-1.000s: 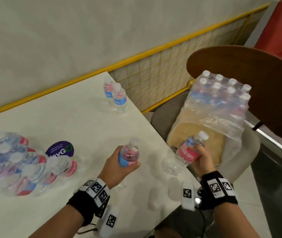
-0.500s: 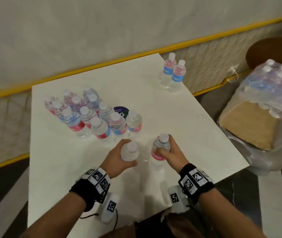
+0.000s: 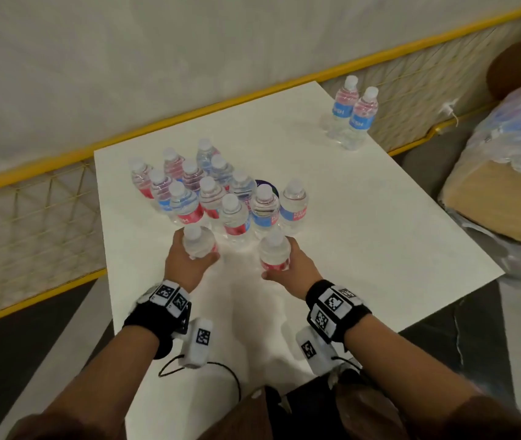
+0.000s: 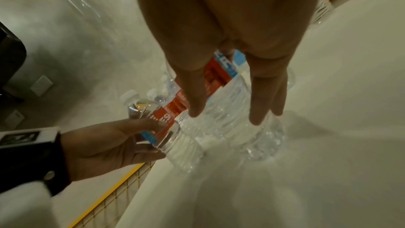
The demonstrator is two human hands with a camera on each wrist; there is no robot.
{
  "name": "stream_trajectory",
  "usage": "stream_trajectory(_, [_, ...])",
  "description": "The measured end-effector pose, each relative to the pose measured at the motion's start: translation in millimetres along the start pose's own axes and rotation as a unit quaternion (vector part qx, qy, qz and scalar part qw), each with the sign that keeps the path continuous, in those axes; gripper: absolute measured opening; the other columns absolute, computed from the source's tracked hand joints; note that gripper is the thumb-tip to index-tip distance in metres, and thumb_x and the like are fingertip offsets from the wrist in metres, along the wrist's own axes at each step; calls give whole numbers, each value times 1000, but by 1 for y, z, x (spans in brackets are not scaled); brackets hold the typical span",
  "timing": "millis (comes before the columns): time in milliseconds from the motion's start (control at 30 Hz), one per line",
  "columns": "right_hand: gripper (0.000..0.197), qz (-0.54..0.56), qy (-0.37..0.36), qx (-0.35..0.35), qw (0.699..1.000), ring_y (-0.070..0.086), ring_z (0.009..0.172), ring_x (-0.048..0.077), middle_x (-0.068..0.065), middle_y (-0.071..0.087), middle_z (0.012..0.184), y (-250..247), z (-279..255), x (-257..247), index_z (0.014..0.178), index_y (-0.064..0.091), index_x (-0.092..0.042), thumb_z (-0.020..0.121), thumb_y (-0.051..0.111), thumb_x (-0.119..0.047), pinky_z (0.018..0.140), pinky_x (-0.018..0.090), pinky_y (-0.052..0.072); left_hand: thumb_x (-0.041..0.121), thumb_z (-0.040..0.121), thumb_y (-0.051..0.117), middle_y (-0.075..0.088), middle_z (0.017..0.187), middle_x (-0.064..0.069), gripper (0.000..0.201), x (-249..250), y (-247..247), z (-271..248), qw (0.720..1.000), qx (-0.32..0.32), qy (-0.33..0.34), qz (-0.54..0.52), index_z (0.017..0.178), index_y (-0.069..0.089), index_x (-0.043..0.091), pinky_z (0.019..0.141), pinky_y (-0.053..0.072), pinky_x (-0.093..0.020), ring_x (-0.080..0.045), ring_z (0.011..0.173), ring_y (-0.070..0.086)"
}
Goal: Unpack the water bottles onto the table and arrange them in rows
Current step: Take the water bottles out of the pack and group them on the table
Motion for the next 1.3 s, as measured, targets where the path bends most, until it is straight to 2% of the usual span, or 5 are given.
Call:
stream_trajectory(400, [67, 128, 128, -24, 983, 62, 78, 27, 5, 58, 112, 92, 25, -28, 129, 36, -31, 74, 74, -37, 73, 39, 58, -3, 66, 80, 58, 122, -17, 70, -35, -45, 50, 994, 106, -22, -26, 127, 46, 5, 95, 49, -49, -36, 110, 58])
stream_trajectory(500, [50, 361, 192, -77, 909, 55, 52, 20, 9, 55, 95, 113, 33, -42, 117, 33, -30, 81, 66, -19, 56, 30, 49, -2, 68, 80, 55, 125, -20, 73, -42, -55, 64, 991, 127, -23, -19, 130, 42, 4, 94, 49, -43, -37, 111, 57])
stream_trajectory(667, [62, 451, 173, -51, 874, 63, 86, 27, 16, 53, 109, 133, 41, -60, 137, 30, -18, 83, 50, 7, 81, 36, 56, -1, 72, 77, 53, 131, -18, 78, -43, -61, 80, 991, 128, -44, -10, 138, 35, 9, 92, 47, -39, -33, 115, 55])
stream_trajectory(867, [60, 684, 272, -12, 676, 49, 122, 40, 32, 38, 137, 139, 34, -62, 148, 17, -8, 98, 46, -26, 94, 43, 50, 26, 72, 79, 51, 126, -15, 91, -68, -51, 78, 984, 85, -151, 40, 144, 23, 20, 89, 49, -44, -33, 109, 56])
stream_trajectory(1300, [48, 770, 320, -11, 552, 57, 79, 31, 23, 52, 94, 168, 59, -81, 123, 43, 7, 102, 33, -35, 38, 37, 54, 5, 84, 66, 57, 122, -22, 59, -68, -67, 104, 985, 73, -138, 70, 134, 36, -1, 86, 46, -34, -38, 109, 58])
Point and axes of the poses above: each hand's wrist, its own z-axis towards the middle knuckle, its own y-axis out of the palm, x = y × z, the point moved 4 cm from there along z, towards the middle knuckle
